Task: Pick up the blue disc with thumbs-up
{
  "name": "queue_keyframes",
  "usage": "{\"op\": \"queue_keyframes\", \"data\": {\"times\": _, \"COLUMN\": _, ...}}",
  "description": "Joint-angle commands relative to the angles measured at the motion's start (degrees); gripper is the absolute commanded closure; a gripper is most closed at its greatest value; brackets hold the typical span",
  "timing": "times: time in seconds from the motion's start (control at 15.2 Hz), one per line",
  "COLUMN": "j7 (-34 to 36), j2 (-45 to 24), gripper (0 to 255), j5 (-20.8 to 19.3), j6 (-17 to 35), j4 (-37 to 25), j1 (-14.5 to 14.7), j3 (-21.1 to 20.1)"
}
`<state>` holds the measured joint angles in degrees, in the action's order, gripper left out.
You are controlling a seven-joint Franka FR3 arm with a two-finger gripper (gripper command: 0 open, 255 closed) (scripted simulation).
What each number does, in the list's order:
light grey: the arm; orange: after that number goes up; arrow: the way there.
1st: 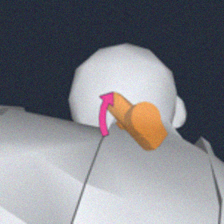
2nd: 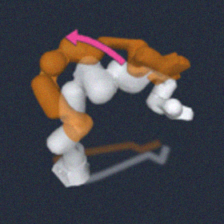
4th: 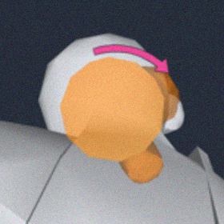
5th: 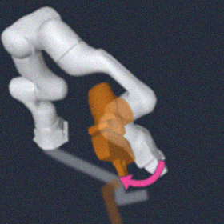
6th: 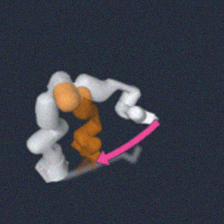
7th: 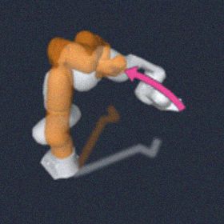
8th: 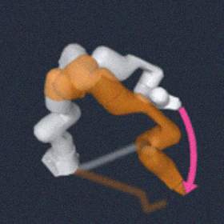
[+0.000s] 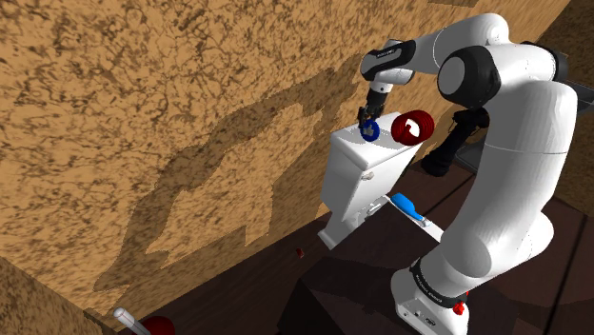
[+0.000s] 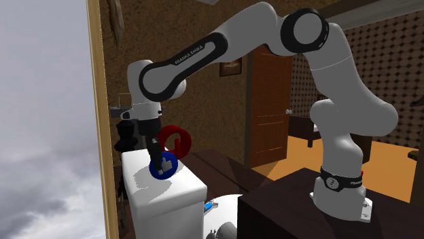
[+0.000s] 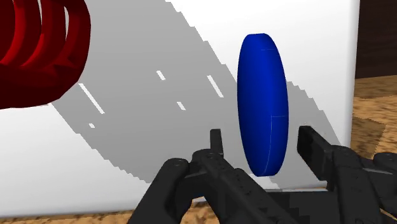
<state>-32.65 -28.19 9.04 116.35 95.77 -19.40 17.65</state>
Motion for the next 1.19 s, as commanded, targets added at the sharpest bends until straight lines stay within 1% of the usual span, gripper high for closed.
{"op": "queue_keyframes", "data": {"times": 0.0, "j7": 0.01, "j2": -0.07, "gripper": 255, "j5": 0.03, "j6": 0.11, "j4": 0.02, "j1": 0.01, "j3": -0.02}}
{"op": "queue_keyframes", "data": {"times": 0.53, "j7": -0.06, "j2": -0.09, "gripper": 255, "j5": 0.04, "j6": 0.14, "j4": 0.04, "j1": -0.05, "j3": 0.0}}
{"op": "queue_keyframes", "data": {"times": 1.12, "j7": 0.57, "j2": 2.78, "gripper": 255, "j5": -1.02, "j6": -5.47, "j4": -2.84, "j1": 0.21, "j3": 0.54}}
